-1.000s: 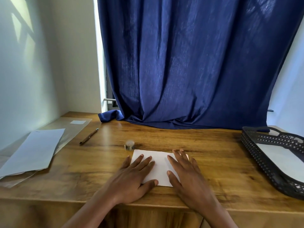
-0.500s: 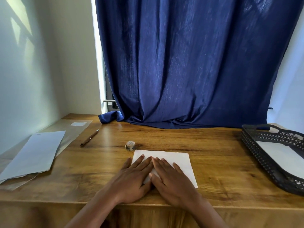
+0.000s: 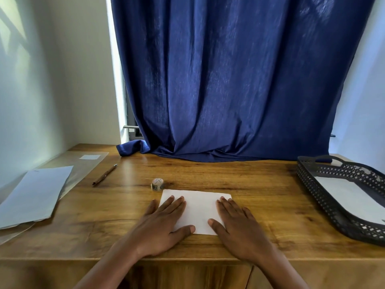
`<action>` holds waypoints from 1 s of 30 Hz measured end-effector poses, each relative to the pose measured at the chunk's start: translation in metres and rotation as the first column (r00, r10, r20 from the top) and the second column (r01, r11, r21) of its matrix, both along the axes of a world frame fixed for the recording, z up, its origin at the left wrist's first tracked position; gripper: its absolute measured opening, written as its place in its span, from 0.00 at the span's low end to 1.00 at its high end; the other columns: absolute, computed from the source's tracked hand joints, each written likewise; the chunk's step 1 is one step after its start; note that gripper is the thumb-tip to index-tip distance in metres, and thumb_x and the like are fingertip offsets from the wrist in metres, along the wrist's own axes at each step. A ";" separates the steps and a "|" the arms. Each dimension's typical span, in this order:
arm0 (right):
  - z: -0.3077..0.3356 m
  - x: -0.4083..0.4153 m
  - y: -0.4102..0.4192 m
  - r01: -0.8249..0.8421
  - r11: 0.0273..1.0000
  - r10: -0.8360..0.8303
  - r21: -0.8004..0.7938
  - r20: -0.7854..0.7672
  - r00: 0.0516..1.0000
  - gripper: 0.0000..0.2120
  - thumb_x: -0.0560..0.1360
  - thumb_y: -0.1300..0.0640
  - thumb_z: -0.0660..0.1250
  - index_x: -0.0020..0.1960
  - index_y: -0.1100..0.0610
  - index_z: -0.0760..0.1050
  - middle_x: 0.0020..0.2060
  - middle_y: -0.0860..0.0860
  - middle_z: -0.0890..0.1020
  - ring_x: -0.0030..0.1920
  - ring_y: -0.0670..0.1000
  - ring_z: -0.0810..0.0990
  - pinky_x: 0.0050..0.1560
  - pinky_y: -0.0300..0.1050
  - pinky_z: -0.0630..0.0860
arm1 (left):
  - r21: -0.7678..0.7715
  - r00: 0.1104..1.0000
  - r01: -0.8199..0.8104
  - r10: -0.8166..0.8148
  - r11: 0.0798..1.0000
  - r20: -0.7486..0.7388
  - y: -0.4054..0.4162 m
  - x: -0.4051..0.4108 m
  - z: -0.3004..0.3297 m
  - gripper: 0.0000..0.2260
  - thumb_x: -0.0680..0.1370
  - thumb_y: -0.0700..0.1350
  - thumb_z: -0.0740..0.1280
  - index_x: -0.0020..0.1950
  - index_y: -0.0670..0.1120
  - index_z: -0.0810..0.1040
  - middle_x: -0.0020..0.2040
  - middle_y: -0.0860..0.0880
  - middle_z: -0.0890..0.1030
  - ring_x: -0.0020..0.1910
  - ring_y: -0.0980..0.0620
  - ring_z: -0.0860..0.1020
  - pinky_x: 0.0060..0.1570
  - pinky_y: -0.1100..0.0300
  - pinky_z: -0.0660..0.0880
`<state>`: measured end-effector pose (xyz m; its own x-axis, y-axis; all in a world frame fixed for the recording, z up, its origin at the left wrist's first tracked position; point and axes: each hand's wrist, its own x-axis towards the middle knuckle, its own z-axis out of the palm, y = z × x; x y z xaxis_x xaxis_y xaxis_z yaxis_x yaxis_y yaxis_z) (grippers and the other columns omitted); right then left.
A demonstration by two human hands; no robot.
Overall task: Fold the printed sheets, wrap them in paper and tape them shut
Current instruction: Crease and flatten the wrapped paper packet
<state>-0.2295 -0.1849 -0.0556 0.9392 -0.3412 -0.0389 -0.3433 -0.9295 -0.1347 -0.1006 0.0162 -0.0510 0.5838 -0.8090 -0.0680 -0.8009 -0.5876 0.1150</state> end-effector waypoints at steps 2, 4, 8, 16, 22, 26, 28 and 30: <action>-0.001 0.000 -0.001 -0.009 1.000 0.009 -0.009 0.006 1.000 0.45 0.70 0.28 0.30 0.82 0.48 0.39 0.81 0.44 0.41 0.81 0.46 0.40 0.80 0.51 0.40 | -0.012 0.999 -0.033 0.033 0.999 -0.013 -0.011 -0.012 0.006 0.38 0.80 0.72 0.43 0.84 0.53 0.44 0.83 0.57 0.41 0.82 0.56 0.37 0.80 0.43 0.35; -0.002 -0.001 -0.003 -0.024 0.999 0.024 -0.021 0.006 1.000 0.44 0.72 0.28 0.30 0.83 0.49 0.40 0.82 0.45 0.42 0.81 0.46 0.40 0.80 0.52 0.41 | -0.054 1.000 0.010 -0.009 0.999 0.022 -0.029 -0.027 0.008 0.38 0.80 0.72 0.40 0.85 0.52 0.47 0.84 0.57 0.42 0.82 0.55 0.37 0.79 0.41 0.35; -0.002 -0.003 -0.004 -0.039 0.999 0.039 -0.031 -0.010 0.999 0.31 0.83 0.42 0.44 0.82 0.49 0.38 0.82 0.45 0.41 0.81 0.46 0.38 0.80 0.51 0.39 | -0.087 0.993 0.084 -0.090 0.993 -0.072 -0.058 -0.043 0.008 0.41 0.76 0.73 0.37 0.85 0.53 0.47 0.84 0.56 0.43 0.82 0.56 0.37 0.81 0.43 0.39; -0.002 -0.002 -0.002 -0.030 0.999 0.031 -0.021 0.036 0.999 0.44 0.71 0.30 0.30 0.83 0.49 0.40 0.82 0.46 0.43 0.81 0.46 0.40 0.79 0.51 0.40 | -0.008 1.000 0.015 -0.015 1.000 -0.018 -0.031 -0.017 0.000 0.45 0.73 0.76 0.35 0.84 0.53 0.39 0.83 0.56 0.39 0.81 0.58 0.37 0.81 0.52 0.38; -0.003 -0.002 -0.002 -0.021 1.000 0.021 -0.014 0.036 0.999 0.45 0.69 0.29 0.29 0.82 0.49 0.40 0.82 0.45 0.42 0.81 0.46 0.40 0.80 0.51 0.40 | 0.012 0.996 -0.087 0.087 0.996 -0.006 0.004 0.001 0.003 0.48 0.69 0.78 0.33 0.83 0.51 0.37 0.83 0.54 0.39 0.81 0.58 0.38 0.80 0.55 0.38; 0.001 -0.009 0.001 -0.017 1.000 0.016 0.002 0.086 0.996 0.44 0.72 0.27 0.33 0.82 0.47 0.40 0.81 0.45 0.40 0.81 0.46 0.39 0.80 0.50 0.41 | -0.006 0.997 -0.077 0.077 0.997 -0.005 0.010 -0.001 0.002 0.51 0.67 0.80 0.31 0.83 0.51 0.37 0.83 0.54 0.38 0.81 0.57 0.37 0.80 0.55 0.38; 0.004 -0.016 0.003 -0.061 0.998 0.063 -0.015 0.139 0.988 0.42 0.74 0.25 0.37 0.82 0.44 0.40 0.81 0.43 0.39 0.80 0.44 0.37 0.80 0.49 0.39 | -0.011 0.999 -0.053 0.053 0.999 0.009 0.014 -0.002 0.001 0.51 0.67 0.81 0.30 0.83 0.52 0.36 0.83 0.54 0.37 0.81 0.57 0.35 0.80 0.54 0.37; 0.008 -0.023 0.007 -0.140 0.990 0.143 -0.029 0.134 0.981 0.43 0.73 0.22 0.40 0.82 0.42 0.40 0.80 0.39 0.39 0.78 0.40 0.35 0.78 0.46 0.37 | -0.011 0.999 -0.007 0.008 1.000 0.032 0.019 -0.005 0.001 0.49 0.68 0.82 0.32 0.83 0.54 0.36 0.82 0.56 0.36 0.80 0.58 0.33 0.81 0.52 0.37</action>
<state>-0.2527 -0.1784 -0.0479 0.9742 -0.2036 0.0977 -0.1875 -0.9704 -0.1522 -0.1058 0.0347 -0.0503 0.5914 -0.8053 -0.0404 -0.7999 -0.5923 0.0961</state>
